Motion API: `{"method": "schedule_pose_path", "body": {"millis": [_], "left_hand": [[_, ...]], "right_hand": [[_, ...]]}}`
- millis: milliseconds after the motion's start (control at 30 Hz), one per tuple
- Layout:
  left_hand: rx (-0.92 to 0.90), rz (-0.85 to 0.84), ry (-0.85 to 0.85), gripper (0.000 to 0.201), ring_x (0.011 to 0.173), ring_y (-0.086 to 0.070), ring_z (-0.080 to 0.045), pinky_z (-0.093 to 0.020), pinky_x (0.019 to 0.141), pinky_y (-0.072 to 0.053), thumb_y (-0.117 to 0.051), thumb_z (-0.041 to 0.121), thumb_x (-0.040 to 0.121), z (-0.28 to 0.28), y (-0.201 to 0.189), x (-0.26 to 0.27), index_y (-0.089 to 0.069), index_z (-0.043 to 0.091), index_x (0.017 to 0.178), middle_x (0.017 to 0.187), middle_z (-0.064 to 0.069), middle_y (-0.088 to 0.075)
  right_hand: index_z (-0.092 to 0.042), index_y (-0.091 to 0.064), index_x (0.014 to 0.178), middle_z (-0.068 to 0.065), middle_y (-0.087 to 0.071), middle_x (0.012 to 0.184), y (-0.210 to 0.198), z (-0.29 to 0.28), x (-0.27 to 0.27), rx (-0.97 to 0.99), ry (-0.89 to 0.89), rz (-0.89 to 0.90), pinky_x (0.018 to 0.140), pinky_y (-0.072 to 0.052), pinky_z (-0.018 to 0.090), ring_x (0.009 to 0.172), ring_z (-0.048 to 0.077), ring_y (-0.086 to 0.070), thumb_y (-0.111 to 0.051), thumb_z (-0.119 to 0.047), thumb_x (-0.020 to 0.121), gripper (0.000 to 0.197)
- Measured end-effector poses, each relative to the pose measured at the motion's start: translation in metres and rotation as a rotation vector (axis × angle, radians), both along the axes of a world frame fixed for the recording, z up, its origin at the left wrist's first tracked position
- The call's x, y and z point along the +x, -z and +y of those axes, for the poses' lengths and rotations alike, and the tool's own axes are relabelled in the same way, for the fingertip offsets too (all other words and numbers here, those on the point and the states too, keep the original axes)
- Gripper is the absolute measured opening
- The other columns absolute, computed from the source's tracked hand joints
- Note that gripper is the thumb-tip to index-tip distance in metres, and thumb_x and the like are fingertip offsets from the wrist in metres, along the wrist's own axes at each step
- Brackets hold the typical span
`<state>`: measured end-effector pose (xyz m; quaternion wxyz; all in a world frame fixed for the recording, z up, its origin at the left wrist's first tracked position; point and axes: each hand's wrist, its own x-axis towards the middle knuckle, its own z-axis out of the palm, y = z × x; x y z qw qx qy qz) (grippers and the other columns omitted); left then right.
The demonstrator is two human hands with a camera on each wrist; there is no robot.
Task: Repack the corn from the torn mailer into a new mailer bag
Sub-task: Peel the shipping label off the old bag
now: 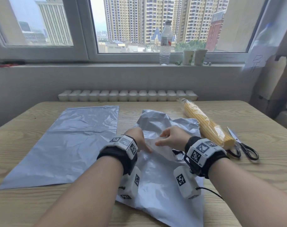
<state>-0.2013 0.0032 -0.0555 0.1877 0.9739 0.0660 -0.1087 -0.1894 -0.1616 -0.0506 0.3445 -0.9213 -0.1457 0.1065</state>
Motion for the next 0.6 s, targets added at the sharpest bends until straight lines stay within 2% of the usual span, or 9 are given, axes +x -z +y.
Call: {"method": "schedule_pose_path", "body": {"millis": [100, 200, 300, 367, 500, 600], "left_hand": [[0.055, 0.062, 0.006, 0.052, 0.074, -0.062, -0.017, -0.026, 0.064, -0.05, -0.083, 0.051, 0.06, -0.001, 0.009, 0.0, -0.067, 0.012, 0.089, 0.079, 0.0, -0.065], [0.072, 0.091, 0.013, 0.06, 0.079, -0.062, -0.02, -0.026, 0.065, -0.046, -0.082, 0.056, 0.06, -0.001, 0.011, 0.003, -0.065, 0.012, 0.097, 0.077, 0.001, -0.061], [0.055, 0.144, 0.01, 0.055, 0.074, -0.058, -0.018, -0.023, 0.061, -0.044, -0.082, 0.055, 0.061, -0.001, 0.009, 0.005, -0.057, 0.014, 0.088, 0.068, 0.004, -0.057], [0.052, 0.166, 0.012, 0.055, 0.073, -0.058, -0.018, -0.024, 0.062, -0.045, -0.083, 0.054, 0.06, -0.001, 0.009, 0.006, -0.059, 0.014, 0.089, 0.068, 0.004, -0.058], [0.057, 0.181, 0.013, 0.066, 0.077, -0.061, -0.02, -0.028, 0.07, -0.049, -0.083, 0.055, 0.059, 0.0, 0.009, 0.009, -0.063, 0.01, 0.103, 0.076, 0.001, -0.062], [0.061, 0.174, 0.016, 0.065, 0.078, -0.06, -0.019, -0.027, 0.07, -0.048, -0.083, 0.055, 0.06, 0.0, 0.009, 0.009, -0.062, 0.01, 0.104, 0.072, 0.003, -0.059]], "right_hand": [[-0.017, -0.056, 0.067, -0.003, -0.054, 0.063, 0.007, -0.002, 0.003, 0.038, 0.047, 0.023, 0.051, -0.038, 0.019, 0.056, 0.007, -0.049, -0.076, -0.026, 0.078, 0.024], [-0.015, -0.052, 0.067, 0.0, -0.053, 0.067, 0.011, -0.004, 0.007, 0.065, 0.081, 0.033, 0.053, -0.039, 0.021, 0.058, 0.009, -0.049, -0.073, -0.021, 0.08, 0.025], [-0.016, -0.049, 0.067, 0.0, -0.053, 0.072, 0.013, -0.004, 0.01, 0.049, 0.103, 0.02, 0.053, -0.039, 0.021, 0.066, 0.013, -0.052, -0.071, -0.02, 0.082, 0.027], [-0.016, -0.049, 0.068, 0.001, -0.053, 0.074, 0.014, -0.003, 0.012, 0.045, 0.112, 0.021, 0.053, -0.039, 0.022, 0.07, 0.015, -0.053, -0.07, -0.02, 0.083, 0.026], [-0.015, -0.047, 0.068, 0.0, -0.051, 0.071, 0.016, -0.004, 0.014, 0.071, 0.134, 0.041, 0.053, -0.037, 0.023, 0.064, 0.012, -0.048, -0.07, -0.019, 0.083, 0.028], [-0.015, -0.047, 0.068, 0.0, -0.051, 0.07, 0.017, -0.004, 0.015, 0.091, 0.149, 0.052, 0.053, -0.037, 0.023, 0.063, 0.012, -0.049, -0.07, -0.019, 0.083, 0.028]]}}
